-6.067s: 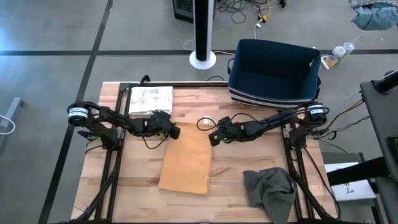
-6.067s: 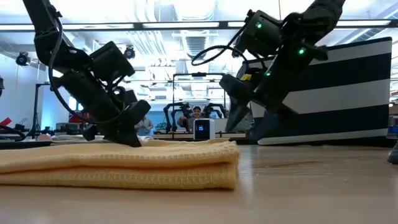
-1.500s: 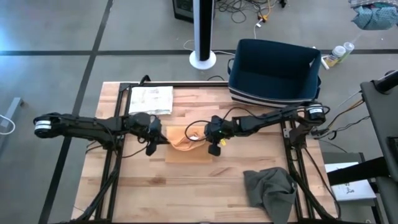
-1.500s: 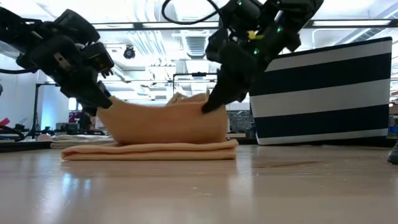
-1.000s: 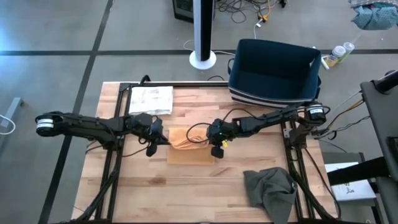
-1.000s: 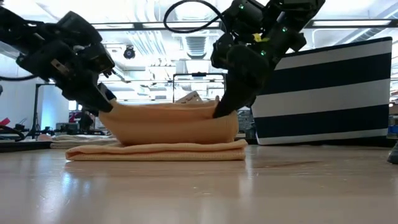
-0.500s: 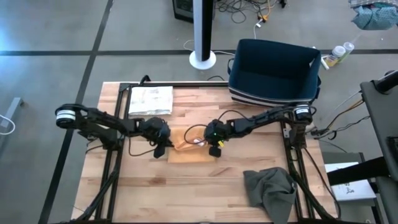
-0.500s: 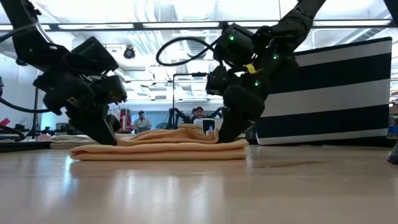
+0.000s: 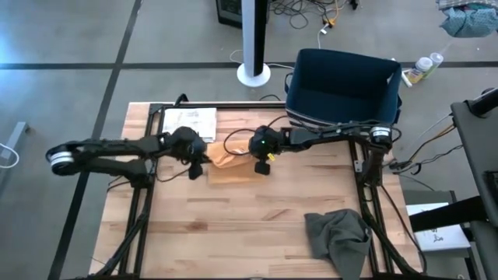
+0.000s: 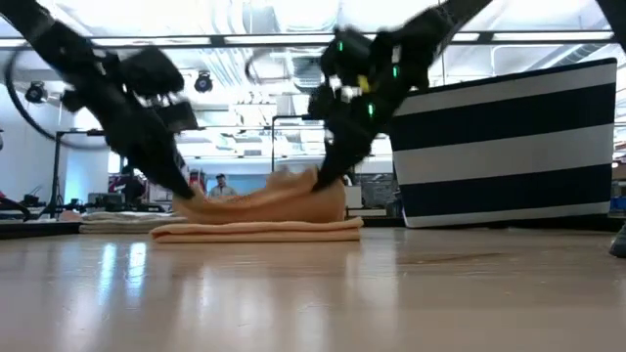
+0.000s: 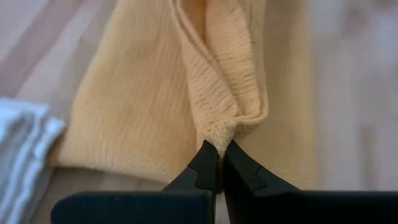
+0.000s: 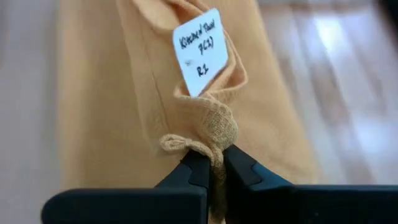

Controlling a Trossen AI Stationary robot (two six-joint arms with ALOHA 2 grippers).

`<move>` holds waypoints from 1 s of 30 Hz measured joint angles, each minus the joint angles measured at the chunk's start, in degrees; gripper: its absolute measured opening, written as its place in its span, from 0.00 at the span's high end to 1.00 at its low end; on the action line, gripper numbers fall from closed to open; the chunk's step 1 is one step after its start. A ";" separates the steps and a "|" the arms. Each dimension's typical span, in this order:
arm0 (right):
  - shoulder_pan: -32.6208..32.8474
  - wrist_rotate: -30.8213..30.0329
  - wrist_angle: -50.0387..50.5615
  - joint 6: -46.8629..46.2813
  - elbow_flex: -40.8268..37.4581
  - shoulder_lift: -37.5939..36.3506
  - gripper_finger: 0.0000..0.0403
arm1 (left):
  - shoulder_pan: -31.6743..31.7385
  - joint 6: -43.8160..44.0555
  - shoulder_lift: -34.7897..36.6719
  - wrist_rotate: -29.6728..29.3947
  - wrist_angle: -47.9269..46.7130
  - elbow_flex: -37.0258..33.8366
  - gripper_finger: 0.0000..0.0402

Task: Fold towel
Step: Fold the yellow towel

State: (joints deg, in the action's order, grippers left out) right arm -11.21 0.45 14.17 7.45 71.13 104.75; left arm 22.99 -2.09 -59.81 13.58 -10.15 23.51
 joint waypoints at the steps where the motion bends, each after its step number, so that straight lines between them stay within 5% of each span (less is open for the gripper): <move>1: 0.44 0.01 1.29 0.28 0.97 -0.75 0.98 | -0.99 0.95 2.10 0.20 -0.09 0.06 1.00; 7: 3.24 -0.04 7.00 1.37 3.53 -1.99 0.98 | -7.10 6.72 11.39 -2.37 0.06 -0.49 1.00; 13: 5.04 -0.75 6.13 0.81 0.47 -1.07 0.98 | -11.26 10.37 10.97 -9.83 -0.16 -1.58 1.00; 20: 4.50 -0.75 0.53 0.14 -3.65 1.59 0.98 | -10.56 11.20 0.66 -15.45 8.16 -6.25 1.00; 30: 4.24 0.54 -0.80 1.08 -5.68 4.68 0.98 | -10.33 14.15 -19.64 -13.77 24.19 -7.63 1.00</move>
State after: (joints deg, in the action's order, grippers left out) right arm -6.98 0.99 13.37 8.54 65.45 109.43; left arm 12.66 12.06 -79.45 -0.19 14.04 15.88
